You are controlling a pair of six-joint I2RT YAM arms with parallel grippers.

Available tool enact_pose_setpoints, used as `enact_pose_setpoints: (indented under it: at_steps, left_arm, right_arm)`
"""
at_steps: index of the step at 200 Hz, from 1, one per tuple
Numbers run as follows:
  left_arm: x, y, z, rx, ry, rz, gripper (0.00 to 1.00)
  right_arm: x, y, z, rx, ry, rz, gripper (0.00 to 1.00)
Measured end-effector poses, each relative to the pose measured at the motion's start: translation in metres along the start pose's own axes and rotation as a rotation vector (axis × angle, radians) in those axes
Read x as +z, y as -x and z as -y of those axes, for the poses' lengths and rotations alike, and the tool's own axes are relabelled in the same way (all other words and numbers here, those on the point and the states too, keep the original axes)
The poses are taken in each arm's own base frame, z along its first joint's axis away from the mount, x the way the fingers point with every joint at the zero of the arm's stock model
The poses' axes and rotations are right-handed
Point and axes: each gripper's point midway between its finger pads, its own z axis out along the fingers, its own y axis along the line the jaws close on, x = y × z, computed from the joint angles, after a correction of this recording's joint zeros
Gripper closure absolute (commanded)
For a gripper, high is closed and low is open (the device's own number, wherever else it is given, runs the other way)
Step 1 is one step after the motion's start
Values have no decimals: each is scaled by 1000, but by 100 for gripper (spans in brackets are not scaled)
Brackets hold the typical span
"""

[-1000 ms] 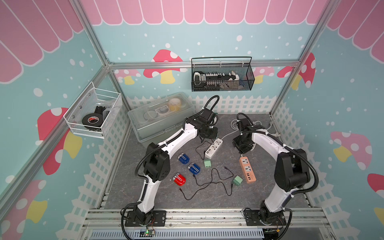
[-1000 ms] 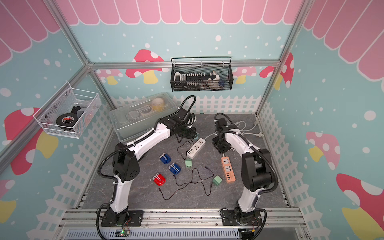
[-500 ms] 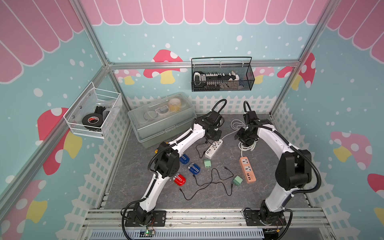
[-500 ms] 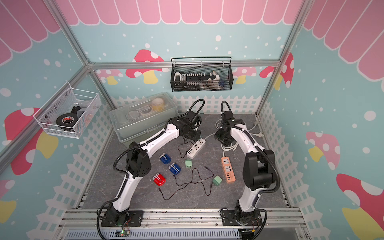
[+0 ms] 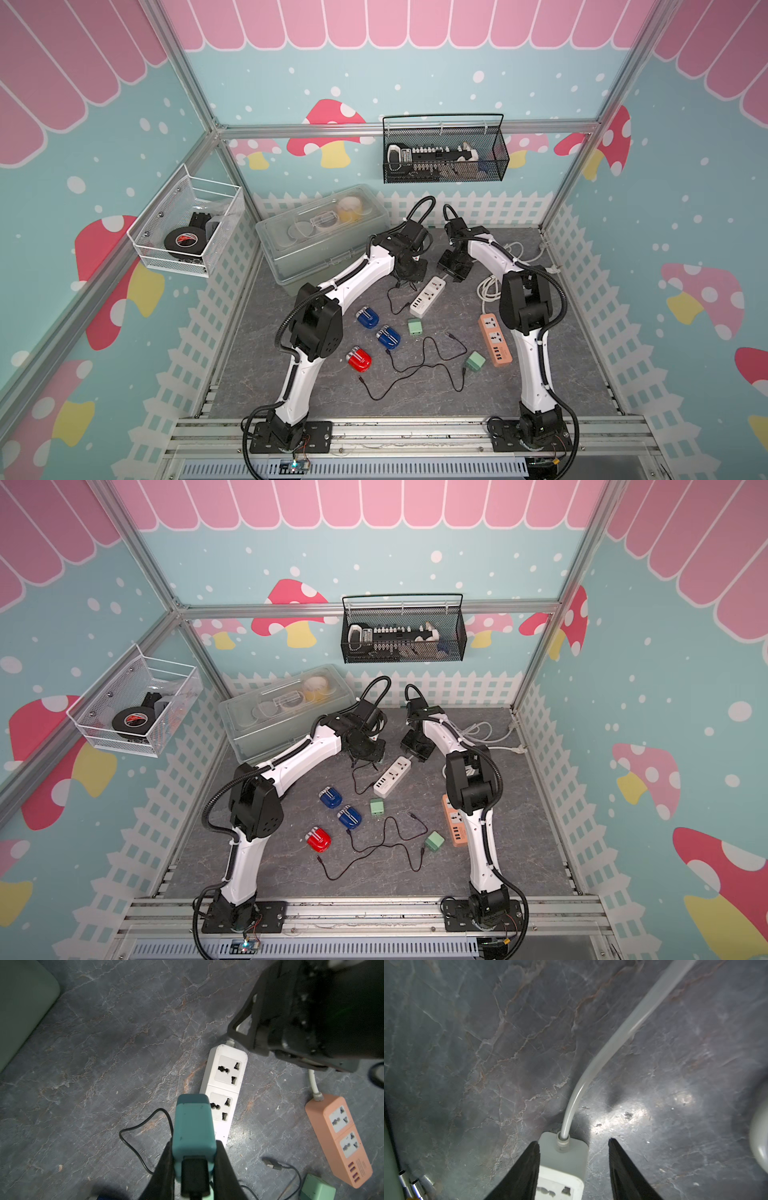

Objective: Charge the electric shaver
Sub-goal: Move the socket to the center of the board.

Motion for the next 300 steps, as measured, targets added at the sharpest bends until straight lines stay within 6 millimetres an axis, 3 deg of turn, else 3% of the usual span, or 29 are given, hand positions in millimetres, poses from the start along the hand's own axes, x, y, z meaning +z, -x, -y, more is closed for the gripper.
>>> enact_pose_setpoints:
  at_steps: [36, 84, 140, 184, 211, 253, 300]
  left_arm:
    - [2, -5, -2, -3, -2, -14, 100]
    - [3, -7, 0, -5, -21, -25, 100]
    - [1, -16, 20, 23, -62, -39, 100]
    - [1, -28, 57, 100, -125, -57, 100]
    - [-1, -39, 82, 172, -165, -70, 100]
    - [-2, -53, 108, 230, -198, -85, 100]
    - [-2, -55, 105, 229, -189, -92, 100]
  right_arm:
    - [5, -4, -3, 10, -28, -9, 63]
    - [16, -11, 7, 11, -88, -26, 74]
    - [18, -17, 23, -3, -114, -37, 92]
    - [9, -35, 61, 24, -124, -79, 96]
    - [6, -40, 73, 40, -108, -99, 96]
    - [6, -53, 70, 85, -24, -132, 98]
    - [7, -70, 57, 117, 51, -183, 98]
